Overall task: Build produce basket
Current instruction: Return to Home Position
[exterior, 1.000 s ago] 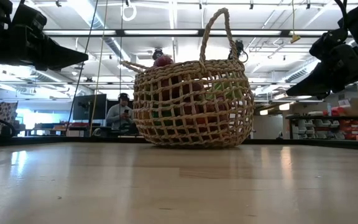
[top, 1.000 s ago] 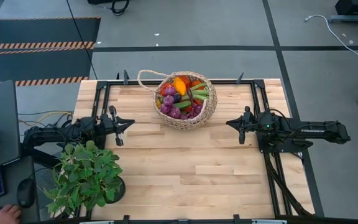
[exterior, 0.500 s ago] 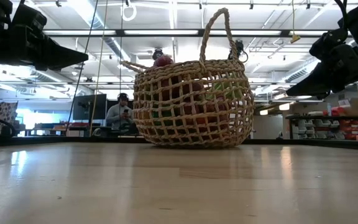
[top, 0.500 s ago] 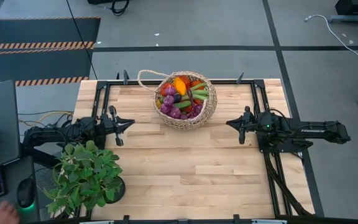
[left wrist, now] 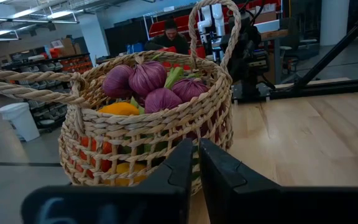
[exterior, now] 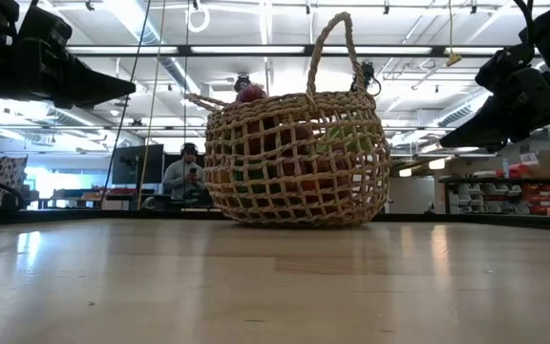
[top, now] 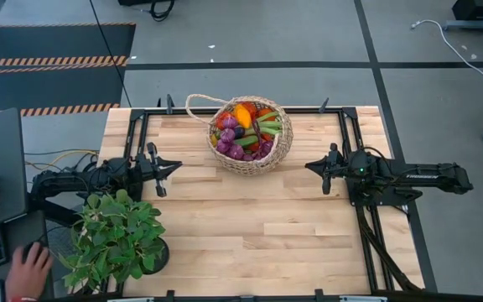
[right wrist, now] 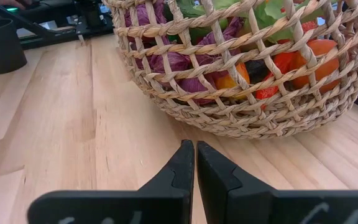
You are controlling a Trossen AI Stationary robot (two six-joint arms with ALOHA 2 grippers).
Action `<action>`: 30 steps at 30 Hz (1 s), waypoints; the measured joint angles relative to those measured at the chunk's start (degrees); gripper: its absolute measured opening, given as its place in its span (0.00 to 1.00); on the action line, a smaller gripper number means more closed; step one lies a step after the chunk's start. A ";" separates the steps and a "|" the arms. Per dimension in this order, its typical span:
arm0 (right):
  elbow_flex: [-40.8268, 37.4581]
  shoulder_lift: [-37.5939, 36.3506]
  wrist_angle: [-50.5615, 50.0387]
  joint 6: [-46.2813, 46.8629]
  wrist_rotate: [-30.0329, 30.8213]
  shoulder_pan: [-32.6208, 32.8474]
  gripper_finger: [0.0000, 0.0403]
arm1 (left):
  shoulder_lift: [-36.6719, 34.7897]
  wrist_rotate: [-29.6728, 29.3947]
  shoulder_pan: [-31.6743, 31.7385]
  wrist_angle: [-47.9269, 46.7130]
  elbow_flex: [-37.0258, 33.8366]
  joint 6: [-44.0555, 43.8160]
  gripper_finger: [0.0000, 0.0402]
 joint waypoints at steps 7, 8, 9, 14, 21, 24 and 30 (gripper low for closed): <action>0.00 -0.02 0.00 0.00 0.00 0.00 0.06 | -0.01 0.01 0.00 0.00 -0.01 0.00 0.06; 0.00 -0.01 0.00 0.00 0.00 0.00 0.06 | 0.00 0.01 0.00 0.00 0.00 -0.01 0.06; 0.00 -0.02 0.00 0.00 0.00 -0.02 0.06 | 0.00 0.01 -0.01 -0.01 -0.01 0.00 0.06; 0.00 0.00 0.00 0.00 0.00 -0.02 0.06 | 0.00 0.01 -0.01 -0.01 0.00 0.00 0.07; 0.00 -0.01 0.00 0.00 0.00 0.00 0.06 | -0.01 -0.01 -0.01 -0.01 -0.01 0.00 0.09; 0.00 -0.01 0.00 0.00 0.01 0.00 0.06 | 0.00 0.00 -0.02 0.00 -0.02 0.00 0.08; 0.00 -0.02 0.00 0.00 0.00 -0.02 0.06 | 0.00 -0.02 0.00 -0.02 -0.02 0.00 0.06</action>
